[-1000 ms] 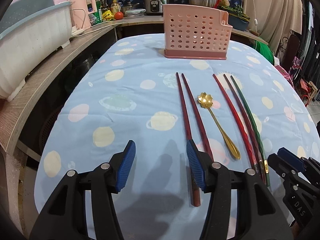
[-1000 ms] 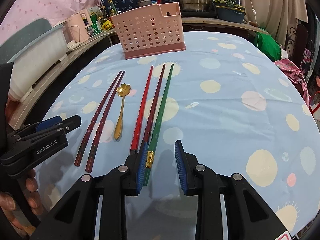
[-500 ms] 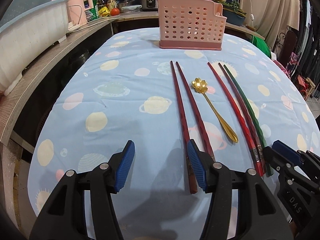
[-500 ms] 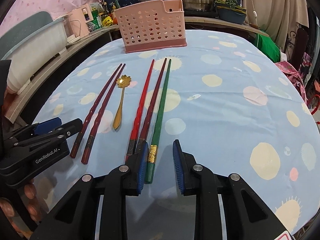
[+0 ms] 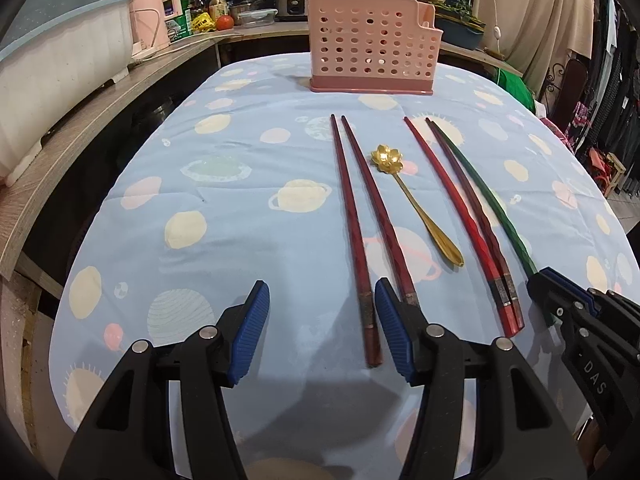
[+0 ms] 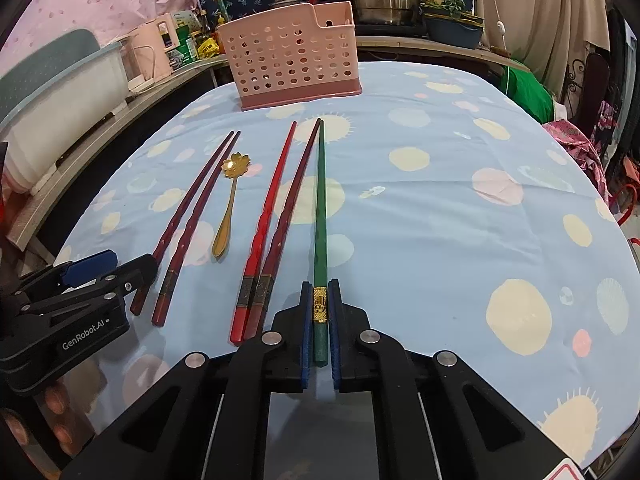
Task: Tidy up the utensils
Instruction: 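Grasp a green chopstick with the right tool while the left tool grasps a dark red chopstick, then lift both chopsticks and carry them over the pink holder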
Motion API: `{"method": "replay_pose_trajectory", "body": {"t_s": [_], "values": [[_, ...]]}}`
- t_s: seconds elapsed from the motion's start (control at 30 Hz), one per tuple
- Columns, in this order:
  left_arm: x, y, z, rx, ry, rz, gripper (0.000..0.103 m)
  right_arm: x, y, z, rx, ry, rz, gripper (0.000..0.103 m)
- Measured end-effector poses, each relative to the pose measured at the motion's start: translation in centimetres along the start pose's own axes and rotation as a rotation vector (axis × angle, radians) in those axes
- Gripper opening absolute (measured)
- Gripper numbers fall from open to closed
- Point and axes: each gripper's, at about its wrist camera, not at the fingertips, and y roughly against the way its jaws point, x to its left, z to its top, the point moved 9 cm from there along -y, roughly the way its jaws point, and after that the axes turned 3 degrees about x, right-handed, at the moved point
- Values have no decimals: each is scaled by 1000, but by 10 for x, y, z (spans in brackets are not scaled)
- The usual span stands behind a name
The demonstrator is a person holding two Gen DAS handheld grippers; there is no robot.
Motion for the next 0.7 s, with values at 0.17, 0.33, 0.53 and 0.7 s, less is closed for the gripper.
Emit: {"method": "replay_pose_trajectory", "body": {"t_s": [0.17, 0.33, 0.53, 0.7], "values": [[-1, -2, -3, 7, -1, 1, 52, 0, 0, 0, -3, -1, 2, 7], [-1, -2, -4, 4, 4, -3, 47, -1, 0, 0, -4, -1, 3, 7], [0, 0, -4, -2, 7, -8, 29, -1, 0, 0, -5, -1, 3, 7], [-1, 1, -4, 1, 3, -20, 10, -1, 0, 0, -4, -1, 4, 7]]}}
